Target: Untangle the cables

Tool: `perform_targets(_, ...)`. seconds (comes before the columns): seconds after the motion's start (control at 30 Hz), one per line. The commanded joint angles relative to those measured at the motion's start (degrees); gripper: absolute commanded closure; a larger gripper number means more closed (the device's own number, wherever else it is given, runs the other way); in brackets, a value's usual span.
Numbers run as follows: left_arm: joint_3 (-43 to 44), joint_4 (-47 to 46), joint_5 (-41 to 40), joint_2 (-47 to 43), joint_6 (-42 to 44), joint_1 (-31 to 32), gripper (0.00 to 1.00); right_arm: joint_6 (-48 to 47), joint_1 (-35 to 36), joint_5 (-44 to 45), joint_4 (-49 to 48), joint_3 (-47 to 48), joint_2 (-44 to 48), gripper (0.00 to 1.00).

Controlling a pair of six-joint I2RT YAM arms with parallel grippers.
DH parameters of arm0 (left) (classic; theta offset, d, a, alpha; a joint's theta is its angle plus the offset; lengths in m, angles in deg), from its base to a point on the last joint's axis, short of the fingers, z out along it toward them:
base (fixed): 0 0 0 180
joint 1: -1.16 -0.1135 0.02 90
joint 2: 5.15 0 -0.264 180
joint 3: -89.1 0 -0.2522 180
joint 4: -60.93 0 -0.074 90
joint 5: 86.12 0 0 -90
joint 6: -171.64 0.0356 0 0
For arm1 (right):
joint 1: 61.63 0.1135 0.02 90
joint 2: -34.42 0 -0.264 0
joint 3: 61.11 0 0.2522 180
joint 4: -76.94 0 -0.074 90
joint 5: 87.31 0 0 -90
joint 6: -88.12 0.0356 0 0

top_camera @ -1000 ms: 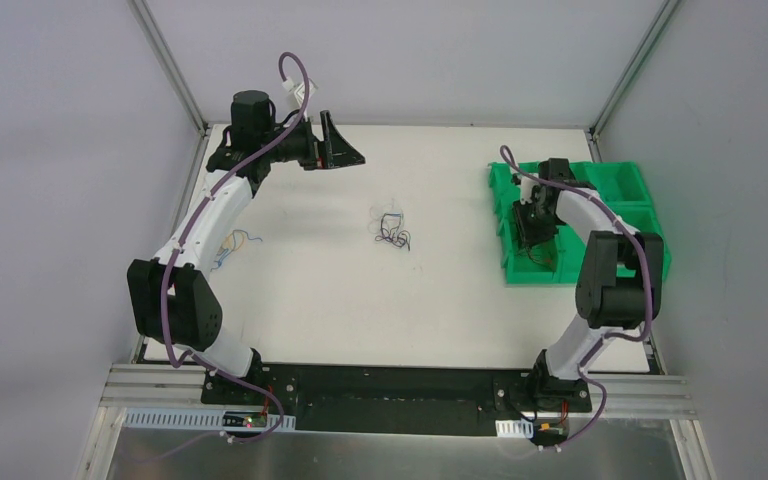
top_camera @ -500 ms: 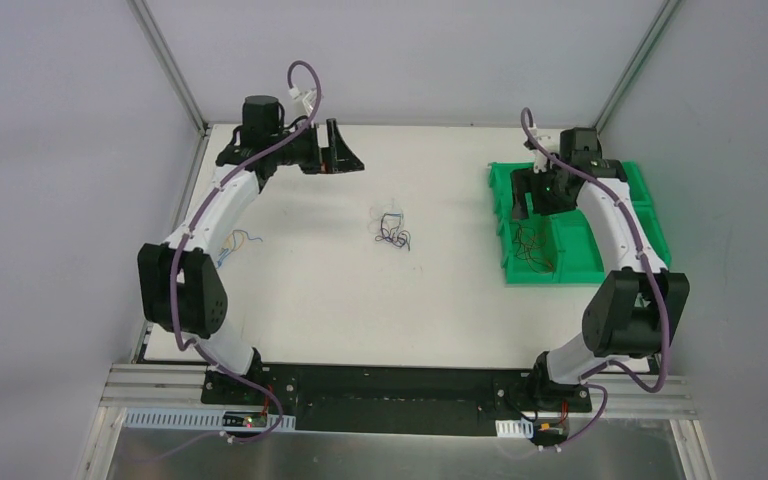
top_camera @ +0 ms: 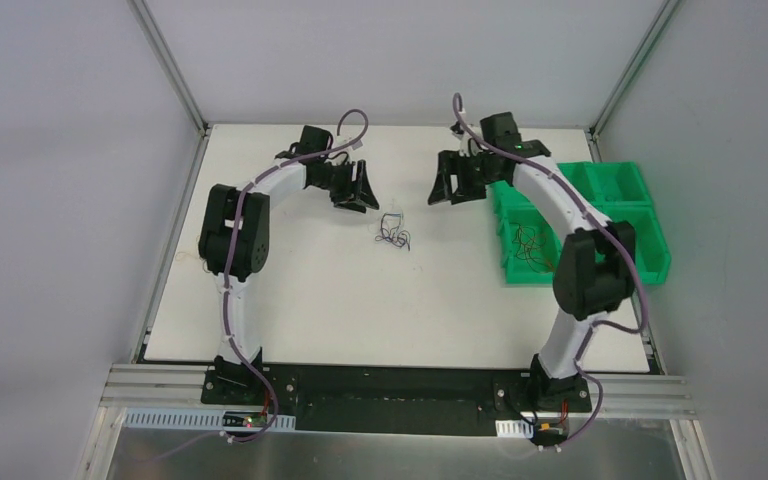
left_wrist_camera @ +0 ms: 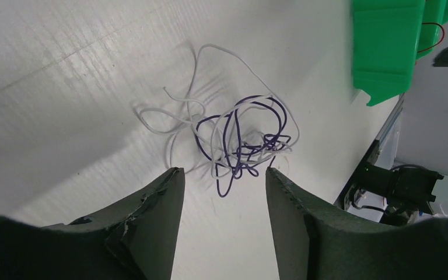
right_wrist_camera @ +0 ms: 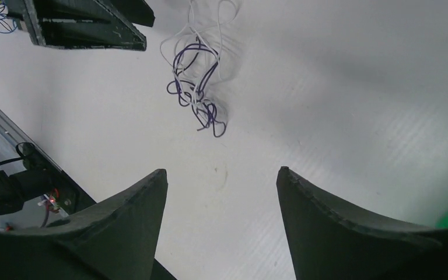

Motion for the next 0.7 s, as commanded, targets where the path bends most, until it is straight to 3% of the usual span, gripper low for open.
perform_targets(0.0,4.79,0.17,1.84,2.57,1.25,0.46,0.47,10.04,3.37,-3.22,-6.93,5.28,-9.70,0.29)
perform_targets(0.27,5.59,-1.36,5.88,7.46,-0.29,1.18,0.61,11.35,8.49,-2.23,-12.12,6.81,-17.96,0.29)
perform_targets(0.4,4.51,-2.89,7.90,8.04,-1.78,1.27,0.60,12.63,10.05,-0.95,-13.92,5.08,-19.15,0.30)
perform_targets(0.57,1.60,-5.29,9.29,7.56,-3.43,1.56,0.59,12.15,11.10,1.37,-15.13,3.18,-20.79,0.41)
perform_targets(0.67,0.66,-6.13,8.75,7.79,-4.22,1.71,0.66,10.04,11.56,2.76,-14.58,1.98,-21.18,0.46)
